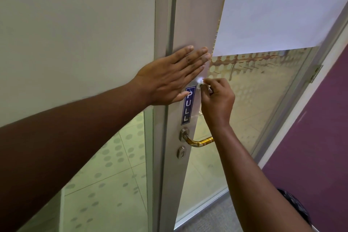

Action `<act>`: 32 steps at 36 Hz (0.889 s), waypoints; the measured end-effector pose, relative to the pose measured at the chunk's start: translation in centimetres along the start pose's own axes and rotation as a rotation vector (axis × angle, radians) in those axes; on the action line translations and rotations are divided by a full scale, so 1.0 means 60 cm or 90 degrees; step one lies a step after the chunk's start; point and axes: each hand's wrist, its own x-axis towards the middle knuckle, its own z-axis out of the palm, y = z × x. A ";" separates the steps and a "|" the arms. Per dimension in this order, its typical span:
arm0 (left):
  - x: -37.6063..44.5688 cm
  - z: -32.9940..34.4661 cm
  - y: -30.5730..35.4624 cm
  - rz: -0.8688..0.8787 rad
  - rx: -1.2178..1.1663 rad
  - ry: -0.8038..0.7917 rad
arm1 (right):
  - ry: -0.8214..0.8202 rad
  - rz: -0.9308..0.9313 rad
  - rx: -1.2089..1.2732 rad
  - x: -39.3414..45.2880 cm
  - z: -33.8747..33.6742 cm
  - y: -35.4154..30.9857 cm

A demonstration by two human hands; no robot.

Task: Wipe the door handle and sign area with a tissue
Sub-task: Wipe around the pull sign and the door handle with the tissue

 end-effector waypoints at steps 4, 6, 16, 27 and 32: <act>0.000 0.000 0.000 -0.003 -0.003 -0.009 | 0.009 -0.024 0.008 -0.028 0.010 0.002; 0.000 0.001 0.000 -0.003 -0.006 -0.006 | -0.006 -0.026 0.008 -0.048 0.012 0.008; -0.001 0.003 -0.001 -0.003 -0.002 -0.006 | -0.059 0.017 -0.004 -0.027 -0.024 0.020; -0.001 -0.003 -0.002 -0.002 -0.006 -0.017 | -0.028 -0.081 -0.059 -0.026 0.008 0.009; -0.002 -0.004 -0.002 -0.002 0.000 -0.022 | -0.105 -0.054 -0.068 -0.061 0.004 0.021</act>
